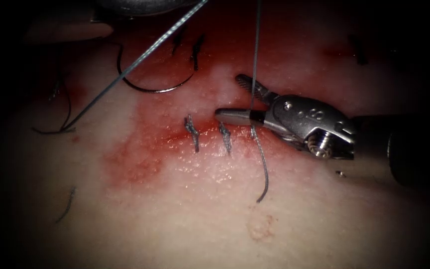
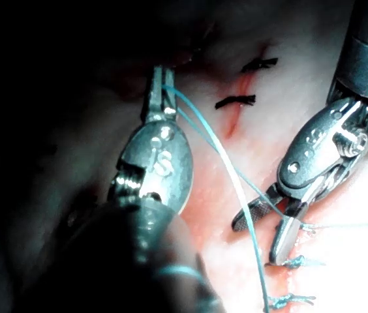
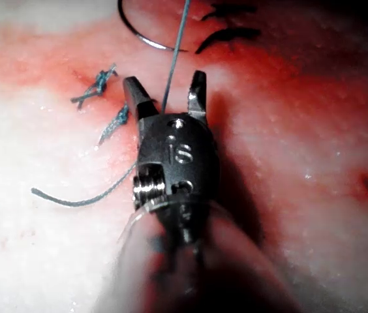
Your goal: Wound Closure
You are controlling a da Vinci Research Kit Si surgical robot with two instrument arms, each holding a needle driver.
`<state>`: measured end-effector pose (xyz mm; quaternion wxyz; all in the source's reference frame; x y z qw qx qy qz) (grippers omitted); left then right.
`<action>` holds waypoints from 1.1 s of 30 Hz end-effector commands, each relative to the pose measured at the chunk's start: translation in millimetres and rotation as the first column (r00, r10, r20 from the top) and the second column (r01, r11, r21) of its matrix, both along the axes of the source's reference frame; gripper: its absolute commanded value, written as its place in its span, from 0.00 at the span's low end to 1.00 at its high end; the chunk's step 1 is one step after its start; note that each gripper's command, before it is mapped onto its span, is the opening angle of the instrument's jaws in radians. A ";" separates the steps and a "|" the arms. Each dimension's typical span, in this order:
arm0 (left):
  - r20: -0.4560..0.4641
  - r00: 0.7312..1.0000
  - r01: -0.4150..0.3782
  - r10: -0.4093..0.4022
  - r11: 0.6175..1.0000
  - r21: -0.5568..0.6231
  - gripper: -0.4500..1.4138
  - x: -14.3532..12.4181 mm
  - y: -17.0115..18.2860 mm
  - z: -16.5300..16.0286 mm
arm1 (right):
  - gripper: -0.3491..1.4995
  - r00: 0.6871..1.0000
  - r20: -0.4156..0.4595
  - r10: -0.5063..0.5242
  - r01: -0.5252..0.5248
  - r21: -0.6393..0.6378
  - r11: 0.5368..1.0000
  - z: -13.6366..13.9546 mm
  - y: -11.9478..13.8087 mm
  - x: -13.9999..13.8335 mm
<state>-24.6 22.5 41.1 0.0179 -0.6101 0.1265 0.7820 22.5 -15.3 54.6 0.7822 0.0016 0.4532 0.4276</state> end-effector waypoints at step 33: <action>0.010 1.000 -0.007 0.007 1.000 -0.006 0.00 -0.8 -0.7 -0.4 | 0.05 0.999 -0.044 0.014 -0.015 -0.025 1.000 0.3 0.4 2.7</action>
